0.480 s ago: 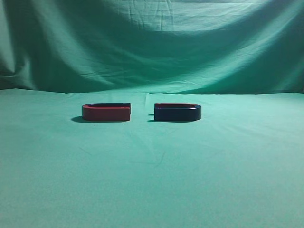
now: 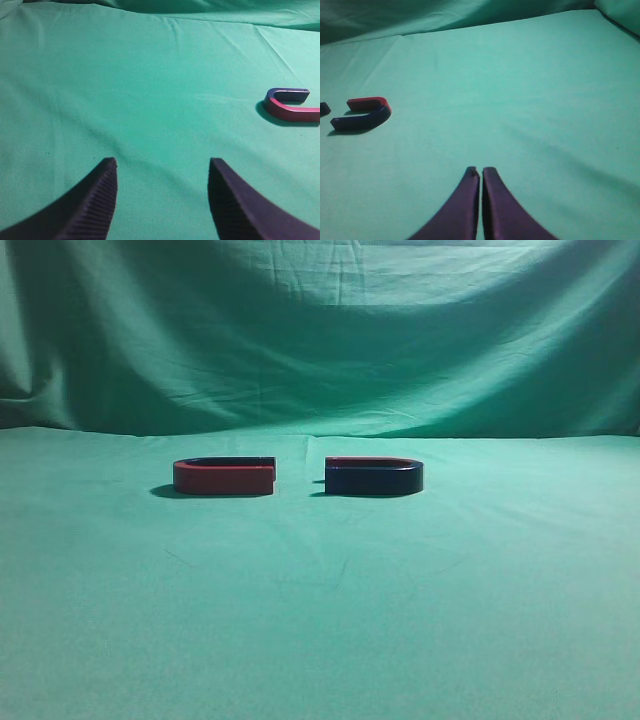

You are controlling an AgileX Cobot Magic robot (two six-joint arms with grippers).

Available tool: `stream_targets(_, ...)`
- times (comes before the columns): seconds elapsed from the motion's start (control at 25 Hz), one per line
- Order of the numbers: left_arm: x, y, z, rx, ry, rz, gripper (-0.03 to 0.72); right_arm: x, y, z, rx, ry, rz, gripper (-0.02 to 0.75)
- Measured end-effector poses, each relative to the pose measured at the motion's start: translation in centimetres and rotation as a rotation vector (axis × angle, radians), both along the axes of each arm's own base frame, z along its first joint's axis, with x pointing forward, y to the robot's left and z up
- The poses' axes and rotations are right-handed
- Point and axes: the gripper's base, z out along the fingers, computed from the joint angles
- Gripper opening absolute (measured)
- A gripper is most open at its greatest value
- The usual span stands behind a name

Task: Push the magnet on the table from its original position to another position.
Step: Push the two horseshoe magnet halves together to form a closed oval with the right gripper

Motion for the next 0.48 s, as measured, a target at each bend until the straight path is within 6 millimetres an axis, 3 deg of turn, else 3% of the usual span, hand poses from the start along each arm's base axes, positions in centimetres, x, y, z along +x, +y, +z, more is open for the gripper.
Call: stream_targets(0.48,0.0,0.0,0.0,0.0,0.0,0.0,0.372,0.0,0.0,0.0,0.0,0.0,0.0,0.0)
